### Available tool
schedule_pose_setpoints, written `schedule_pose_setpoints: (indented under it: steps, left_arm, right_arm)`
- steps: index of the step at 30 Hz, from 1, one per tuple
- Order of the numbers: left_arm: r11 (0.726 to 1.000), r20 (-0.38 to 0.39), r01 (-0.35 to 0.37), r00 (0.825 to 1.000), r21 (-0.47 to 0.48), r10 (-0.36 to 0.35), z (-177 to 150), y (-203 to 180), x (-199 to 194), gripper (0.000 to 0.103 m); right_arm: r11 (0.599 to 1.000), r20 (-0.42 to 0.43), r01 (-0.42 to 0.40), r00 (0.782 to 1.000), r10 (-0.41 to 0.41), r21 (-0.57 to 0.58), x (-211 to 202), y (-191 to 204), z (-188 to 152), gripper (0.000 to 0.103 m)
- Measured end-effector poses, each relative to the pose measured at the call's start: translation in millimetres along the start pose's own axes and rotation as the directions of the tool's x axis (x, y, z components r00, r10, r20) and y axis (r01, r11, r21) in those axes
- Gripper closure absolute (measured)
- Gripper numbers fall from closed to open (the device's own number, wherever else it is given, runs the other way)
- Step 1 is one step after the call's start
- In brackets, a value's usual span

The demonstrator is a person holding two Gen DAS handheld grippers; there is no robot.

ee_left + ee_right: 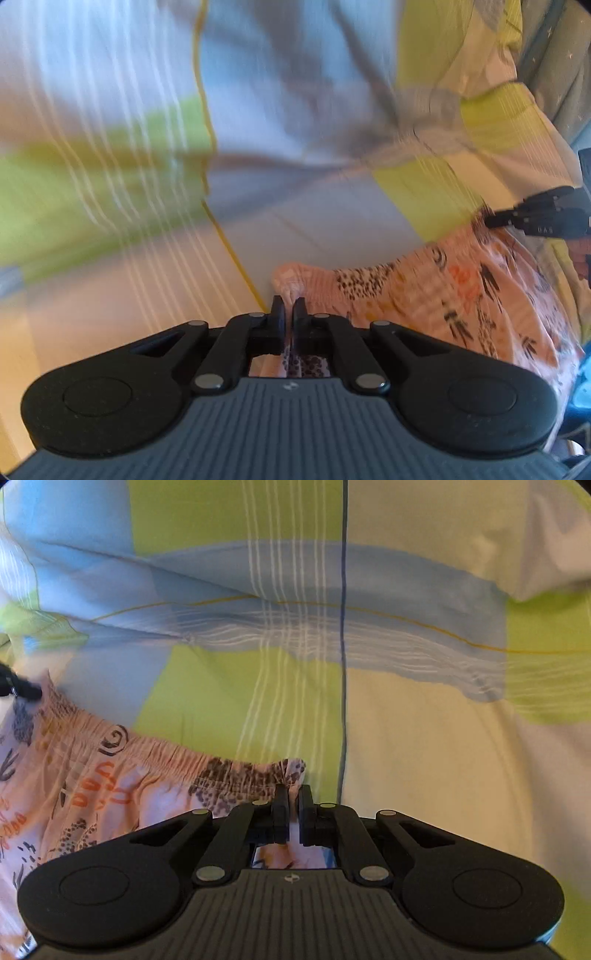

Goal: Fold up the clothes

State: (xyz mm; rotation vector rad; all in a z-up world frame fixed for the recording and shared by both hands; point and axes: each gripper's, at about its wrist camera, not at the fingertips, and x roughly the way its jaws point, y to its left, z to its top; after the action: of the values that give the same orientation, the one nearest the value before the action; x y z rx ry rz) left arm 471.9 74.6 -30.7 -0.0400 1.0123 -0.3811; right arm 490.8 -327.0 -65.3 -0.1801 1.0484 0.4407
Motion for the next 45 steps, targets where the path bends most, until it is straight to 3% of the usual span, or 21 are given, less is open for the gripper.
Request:
schedule_pose_setpoints:
  steps: [4,6,8,11,13,16,20,24,26,28,31,33,37,41,45]
  left_arm:
    - [0.999,0.059,-0.045,0.997,-0.002,0.046,10,0,-4,0.101]
    - [0.997,0.017,-0.073,0.997,0.003,0.073,8,-1,8,0.101]
    - [0.995,-0.007,-0.100,0.995,-0.022,0.099,4,3,13,0.094]
    - [0.990,-0.015,-0.130,0.991,-0.052,0.130,0,9,6,0.083]
    - [0.988,-0.016,-0.151,0.988,-0.044,0.151,-3,10,-7,0.082]
    - [0.985,-0.037,-0.167,0.985,-0.051,0.166,-17,11,-32,0.081]
    - [0.983,-0.120,-0.178,0.978,-0.034,0.173,-59,2,-57,0.078]
    - [0.984,-0.216,-0.177,0.960,0.022,0.178,-107,-11,-68,0.077]
    - [0.981,-0.219,-0.182,0.956,0.067,0.193,-128,-17,-74,0.075]
    - [0.978,-0.230,-0.172,0.953,0.115,0.195,-141,-19,-81,0.074]
    - [0.978,-0.287,-0.150,0.940,0.147,0.187,-148,-11,-92,0.074]
    - [0.977,-0.313,-0.136,0.932,0.162,0.182,-149,-5,-100,0.074]
    - [0.969,-0.286,-0.128,0.940,0.209,0.186,-141,5,-133,0.074]
    - [0.951,-0.269,-0.138,0.939,0.276,0.215,-125,8,-157,0.074]
    - [0.905,-0.249,-0.143,0.934,0.401,0.258,-115,0,-172,0.073]
  right_arm:
    - [0.998,0.077,0.052,0.996,-0.049,-0.033,-8,2,7,0.099]
    - [0.999,0.016,0.031,0.999,-0.031,-0.017,7,1,4,0.098]
    - [0.999,0.003,0.036,0.999,-0.036,0.017,11,-3,1,0.088]
    - [0.993,0.030,0.101,0.994,-0.102,0.055,-9,-3,-3,0.079]
    - [0.990,0.048,0.129,0.990,-0.132,0.062,-28,1,-10,0.074]
    - [0.988,0.038,0.087,0.995,-0.093,0.127,-56,16,-33,0.071]
    - [0.980,-0.035,-0.020,0.999,0.027,0.197,-76,64,-84,0.071]
    - [0.965,-0.129,-0.111,0.981,0.144,0.236,-85,127,-144,0.071]
    - [0.969,-0.177,-0.118,0.972,0.157,0.216,-88,159,-171,0.071]
    - [0.983,-0.208,-0.084,0.971,0.118,0.165,-98,181,-189,0.071]
    - [0.987,-0.311,-0.031,0.947,0.081,0.161,-110,197,-206,0.071]
    - [0.979,-0.349,0.025,0.936,0.048,0.202,-121,198,-209,0.071]
    - [0.957,-0.294,0.081,0.956,0.005,0.280,-157,209,-190,0.070]
    - [0.954,-0.239,0.025,0.970,0.049,0.298,-173,242,-167,0.063]
    - [0.960,-0.212,-0.081,0.967,0.141,0.268,-169,281,-159,0.063]
